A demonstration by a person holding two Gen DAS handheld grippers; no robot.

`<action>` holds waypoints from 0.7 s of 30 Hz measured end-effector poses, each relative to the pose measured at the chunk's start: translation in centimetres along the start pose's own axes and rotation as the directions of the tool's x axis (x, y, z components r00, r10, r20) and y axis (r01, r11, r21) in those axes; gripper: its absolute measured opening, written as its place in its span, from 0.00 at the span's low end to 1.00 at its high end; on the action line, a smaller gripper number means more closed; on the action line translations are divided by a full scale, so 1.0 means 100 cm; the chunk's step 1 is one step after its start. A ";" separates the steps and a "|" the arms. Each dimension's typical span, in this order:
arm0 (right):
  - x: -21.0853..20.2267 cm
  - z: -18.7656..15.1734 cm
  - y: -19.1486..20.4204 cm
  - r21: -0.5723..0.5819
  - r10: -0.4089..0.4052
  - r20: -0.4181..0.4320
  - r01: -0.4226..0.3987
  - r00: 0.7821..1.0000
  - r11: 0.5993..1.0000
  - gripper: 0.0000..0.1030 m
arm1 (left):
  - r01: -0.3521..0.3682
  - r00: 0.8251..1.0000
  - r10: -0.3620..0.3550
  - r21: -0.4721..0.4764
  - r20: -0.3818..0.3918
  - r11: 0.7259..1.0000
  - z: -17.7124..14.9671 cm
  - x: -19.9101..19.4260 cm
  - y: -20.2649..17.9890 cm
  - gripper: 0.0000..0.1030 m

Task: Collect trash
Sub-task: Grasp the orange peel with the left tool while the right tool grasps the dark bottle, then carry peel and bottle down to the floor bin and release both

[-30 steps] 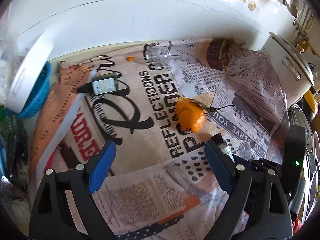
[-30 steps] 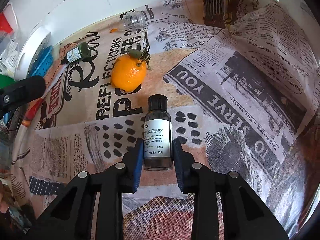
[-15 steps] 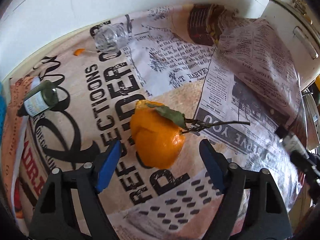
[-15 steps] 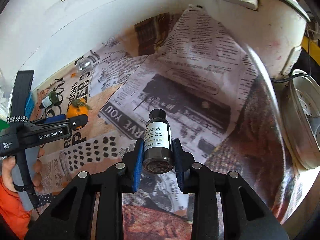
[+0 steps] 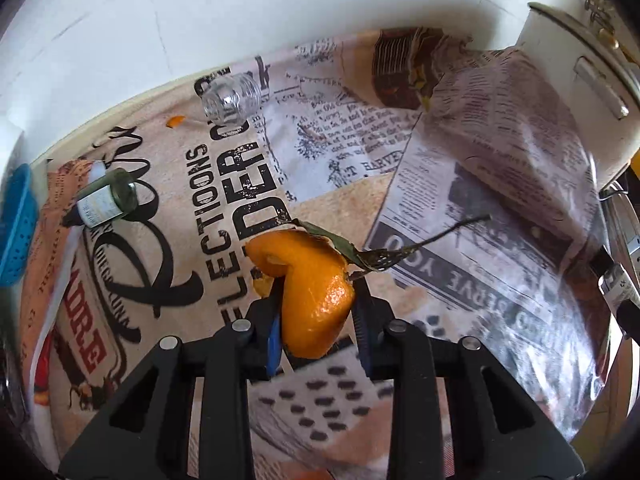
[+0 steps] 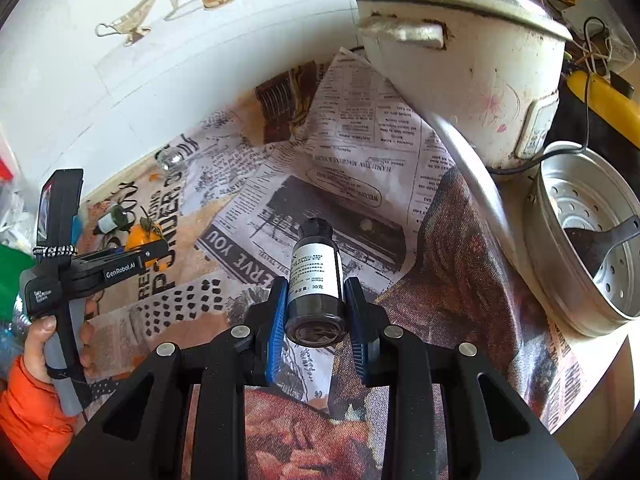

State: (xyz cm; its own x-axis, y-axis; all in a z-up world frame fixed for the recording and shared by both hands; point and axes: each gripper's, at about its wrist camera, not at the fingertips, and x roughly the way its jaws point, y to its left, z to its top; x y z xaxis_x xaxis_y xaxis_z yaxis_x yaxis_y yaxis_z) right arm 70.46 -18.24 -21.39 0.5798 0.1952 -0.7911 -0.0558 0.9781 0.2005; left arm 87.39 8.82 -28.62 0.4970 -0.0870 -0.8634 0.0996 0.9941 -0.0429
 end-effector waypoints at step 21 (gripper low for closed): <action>-0.147 -0.035 0.028 -0.275 0.290 0.151 -0.242 0.945 0.931 0.25 | -0.040 0.937 0.103 -0.189 0.334 0.981 -0.131 -0.257 -0.048 0.27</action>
State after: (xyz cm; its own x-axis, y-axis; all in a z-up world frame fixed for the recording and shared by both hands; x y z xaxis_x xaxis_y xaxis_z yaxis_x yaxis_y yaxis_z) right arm 58.95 -18.14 -11.23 0.6541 0.4573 -0.6025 -0.4154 0.8829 0.2191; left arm 62.89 7.15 -12.83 0.7637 -0.0012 -0.6456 -0.0848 0.9911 -0.1022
